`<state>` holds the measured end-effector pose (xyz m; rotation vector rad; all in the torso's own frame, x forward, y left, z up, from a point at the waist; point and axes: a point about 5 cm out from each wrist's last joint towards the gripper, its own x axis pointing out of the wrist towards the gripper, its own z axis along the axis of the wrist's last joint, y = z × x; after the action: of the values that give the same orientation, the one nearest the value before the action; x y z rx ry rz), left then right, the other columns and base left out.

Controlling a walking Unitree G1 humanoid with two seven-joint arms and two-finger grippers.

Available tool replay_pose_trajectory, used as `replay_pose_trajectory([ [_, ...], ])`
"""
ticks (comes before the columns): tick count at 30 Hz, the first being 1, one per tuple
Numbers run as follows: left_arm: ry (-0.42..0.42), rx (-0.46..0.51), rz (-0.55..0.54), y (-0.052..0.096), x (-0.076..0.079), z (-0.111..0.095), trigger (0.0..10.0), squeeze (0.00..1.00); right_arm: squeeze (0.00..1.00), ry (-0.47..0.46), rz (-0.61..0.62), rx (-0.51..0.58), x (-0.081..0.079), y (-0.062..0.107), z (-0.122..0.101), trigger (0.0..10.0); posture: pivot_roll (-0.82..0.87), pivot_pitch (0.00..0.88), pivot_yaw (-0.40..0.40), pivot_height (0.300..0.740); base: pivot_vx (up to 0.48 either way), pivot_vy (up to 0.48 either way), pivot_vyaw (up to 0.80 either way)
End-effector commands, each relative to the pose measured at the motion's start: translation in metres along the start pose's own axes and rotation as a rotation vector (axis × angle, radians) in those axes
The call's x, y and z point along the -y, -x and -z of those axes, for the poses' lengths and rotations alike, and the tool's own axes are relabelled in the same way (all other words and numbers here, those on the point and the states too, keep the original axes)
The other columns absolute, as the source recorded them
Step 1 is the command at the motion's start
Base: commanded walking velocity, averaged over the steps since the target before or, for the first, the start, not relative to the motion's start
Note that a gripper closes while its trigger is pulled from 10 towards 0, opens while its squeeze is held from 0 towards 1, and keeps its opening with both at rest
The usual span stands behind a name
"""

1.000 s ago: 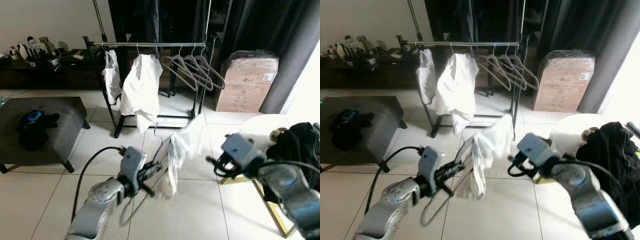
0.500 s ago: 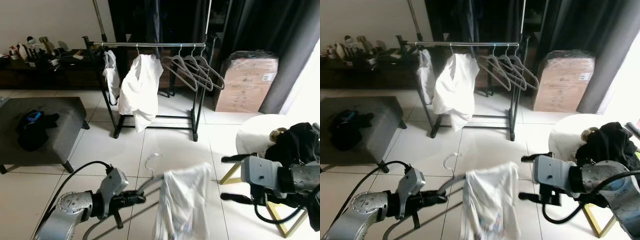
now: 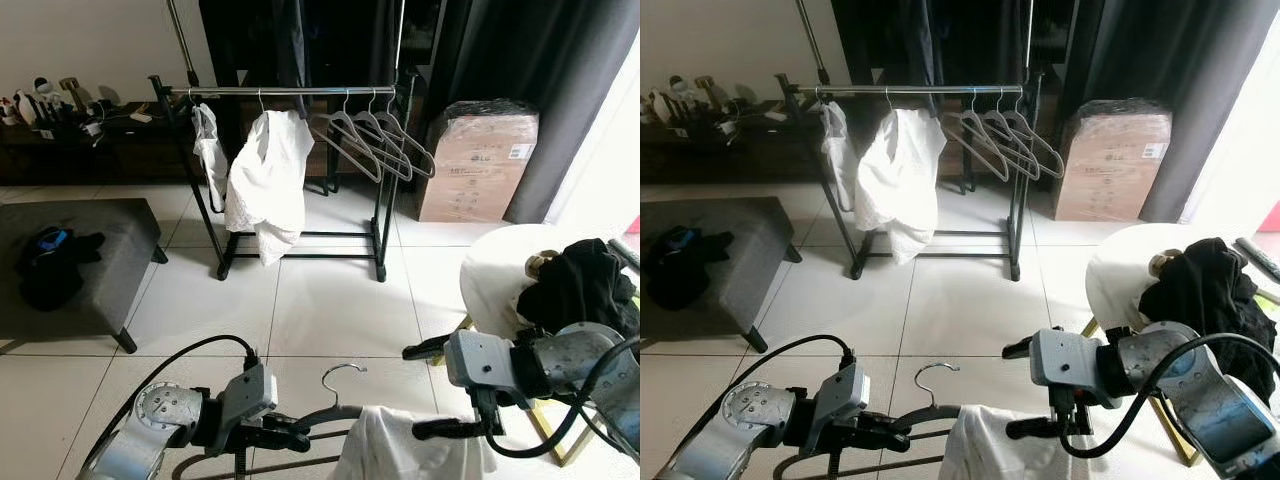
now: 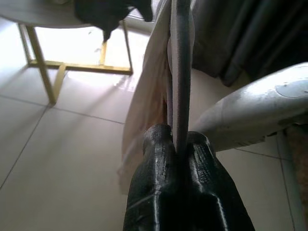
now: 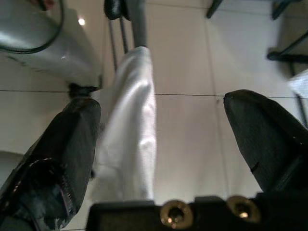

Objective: Hang hanger

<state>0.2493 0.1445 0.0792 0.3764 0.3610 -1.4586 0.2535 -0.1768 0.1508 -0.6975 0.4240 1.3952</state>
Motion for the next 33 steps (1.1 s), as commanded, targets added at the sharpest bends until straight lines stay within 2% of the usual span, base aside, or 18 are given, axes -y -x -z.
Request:
replay_pose_trajectory([
  [1, -0.032, 0.004, 0.026, -0.002, -0.001, -0.004, 10.0, 0.00, 0.00, -0.014, -0.041, 0.003, -0.005, -0.003, 0.001, 10.0, -0.14, 0.105, -0.005, 0.740, 0.000, 0.000, 0.00],
  [5, -0.040, 0.004, 0.031, -0.003, -0.002, -0.005, 10.0, 0.00, 0.00, -0.002, -0.061, -0.049, -0.008, -0.008, 0.011, 10.0, -0.14, 0.108, -0.004, 0.740, 0.000, 0.000, 0.00],
  [9, -0.053, 0.006, 0.037, -0.004, -0.002, -0.007, 10.0, 0.00, 0.00, -0.002, -0.056, -0.056, -0.007, -0.014, 0.015, 10.0, -0.13, 0.106, 0.000, 0.740, 0.000, 0.000, 0.00],
  [13, -0.068, 0.005, 0.033, -0.006, -0.004, -0.008, 10.0, 0.00, 0.00, 0.059, -0.034, -0.126, -0.006, -0.019, 0.025, 10.0, -0.13, 0.106, 0.000, 0.740, 0.000, 0.000, 0.00],
  [20, -0.074, 0.015, 0.037, -0.009, -0.003, -0.010, 10.0, 0.00, 0.00, 0.052, 0.022, -0.115, 0.001, -0.029, 0.027, 10.0, -0.13, 0.101, 0.000, 0.740, 0.000, 0.000, 0.00],
  [26, -0.078, 0.017, 0.041, -0.010, -0.002, -0.010, 10.0, 0.00, 0.00, 0.001, 0.002, -0.053, 0.000, -0.033, 0.024, 10.0, -0.12, 0.098, 0.001, 0.740, 0.000, 0.000, 0.00],
  [27, -0.079, 0.014, 0.042, -0.010, -0.002, -0.010, 10.0, 0.00, 0.00, -0.022, -0.040, -0.028, -0.004, -0.034, 0.022, 10.0, -0.12, 0.097, 0.001, 0.740, 0.000, 0.000, 0.00],
  [33, -0.085, 0.012, 0.041, -0.011, -0.001, -0.009, 10.0, 0.00, 0.00, -0.080, -0.113, -0.024, -0.014, -0.040, 0.026, 10.0, -0.12, 0.088, -0.002, 0.740, 0.000, 0.000, 0.00],
])
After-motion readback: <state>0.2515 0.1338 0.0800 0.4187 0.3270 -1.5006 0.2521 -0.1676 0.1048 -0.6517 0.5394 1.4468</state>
